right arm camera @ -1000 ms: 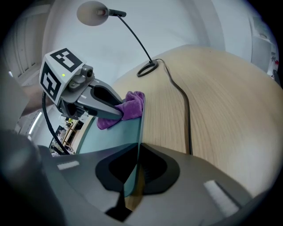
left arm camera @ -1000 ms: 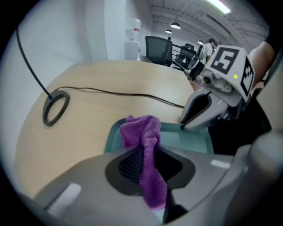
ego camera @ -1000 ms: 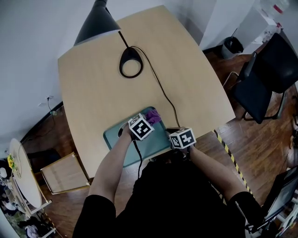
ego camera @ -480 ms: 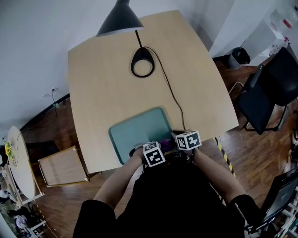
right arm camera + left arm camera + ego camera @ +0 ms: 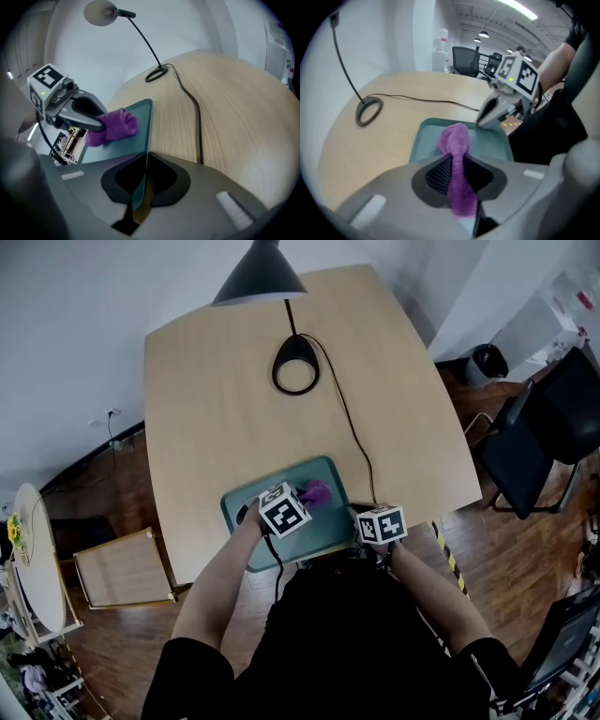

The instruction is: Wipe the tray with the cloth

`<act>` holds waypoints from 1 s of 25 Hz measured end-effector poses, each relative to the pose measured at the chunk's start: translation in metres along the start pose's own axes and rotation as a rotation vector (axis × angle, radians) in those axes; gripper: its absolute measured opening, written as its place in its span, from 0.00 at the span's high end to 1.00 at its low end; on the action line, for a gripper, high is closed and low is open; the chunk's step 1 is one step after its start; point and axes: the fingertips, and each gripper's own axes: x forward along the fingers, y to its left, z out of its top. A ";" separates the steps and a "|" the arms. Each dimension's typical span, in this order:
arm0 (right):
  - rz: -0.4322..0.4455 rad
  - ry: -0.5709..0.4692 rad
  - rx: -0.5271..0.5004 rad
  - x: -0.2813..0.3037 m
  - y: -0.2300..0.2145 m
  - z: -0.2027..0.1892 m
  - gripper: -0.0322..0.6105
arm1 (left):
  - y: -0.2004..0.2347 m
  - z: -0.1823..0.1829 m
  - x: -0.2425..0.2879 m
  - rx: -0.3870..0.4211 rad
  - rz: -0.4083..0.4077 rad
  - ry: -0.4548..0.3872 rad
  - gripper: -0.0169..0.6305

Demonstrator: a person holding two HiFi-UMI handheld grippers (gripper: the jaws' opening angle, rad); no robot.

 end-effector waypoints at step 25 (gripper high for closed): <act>-0.010 0.009 -0.020 -0.003 -0.003 0.000 0.92 | -0.089 -0.028 0.026 0.045 -0.116 0.052 0.83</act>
